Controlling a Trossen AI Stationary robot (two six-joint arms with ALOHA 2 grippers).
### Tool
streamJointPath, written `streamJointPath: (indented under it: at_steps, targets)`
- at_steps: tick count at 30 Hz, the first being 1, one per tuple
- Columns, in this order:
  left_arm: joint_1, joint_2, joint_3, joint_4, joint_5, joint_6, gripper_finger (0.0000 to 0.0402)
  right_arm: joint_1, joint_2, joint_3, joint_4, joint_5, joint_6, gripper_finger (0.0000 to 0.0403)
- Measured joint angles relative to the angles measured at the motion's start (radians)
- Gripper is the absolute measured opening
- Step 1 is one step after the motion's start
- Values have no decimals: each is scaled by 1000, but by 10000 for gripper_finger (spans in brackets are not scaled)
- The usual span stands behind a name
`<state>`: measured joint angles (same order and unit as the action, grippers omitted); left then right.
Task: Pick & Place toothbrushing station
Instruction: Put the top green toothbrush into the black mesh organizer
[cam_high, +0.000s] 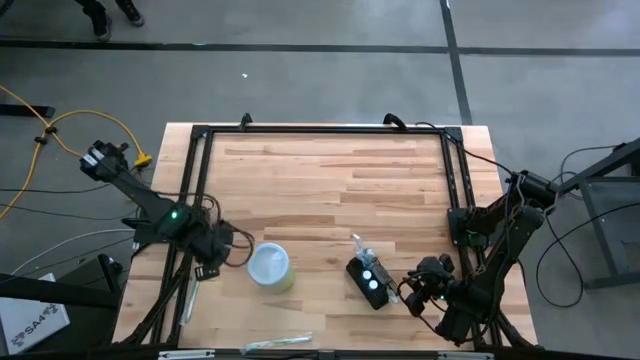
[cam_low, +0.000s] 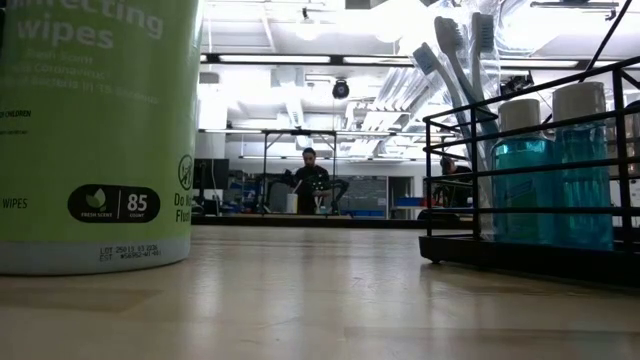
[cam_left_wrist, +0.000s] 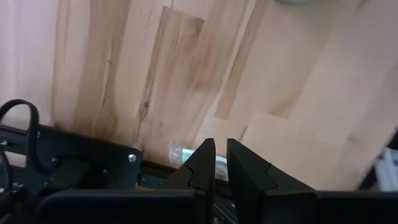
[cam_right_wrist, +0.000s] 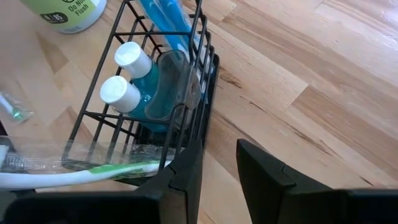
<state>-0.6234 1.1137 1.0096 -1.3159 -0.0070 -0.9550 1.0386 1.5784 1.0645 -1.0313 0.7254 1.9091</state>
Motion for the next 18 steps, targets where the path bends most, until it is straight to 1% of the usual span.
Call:
streamJointPath:
  at_steps: [3, 7, 12, 14, 18]
  targets:
    - [-39, 26, 0, -2, -33, -61, 35, 0, 0, 0, 8, 0, -1, 91]
    - [-87, 37, 0, -14, -41, -167, 35, 0, 0, 0, 21, 0, -3, 91]
    - [-143, 37, 0, -13, -27, -211, 35, 0, 0, 0, 27, 0, -3, 91]
    - [-173, 37, 0, 8, -58, -203, 35, 0, 0, 0, 27, 0, -3, 91]
    - [-246, 37, -2, 24, -172, -231, 35, 0, 0, 0, 28, 0, -3, 91]
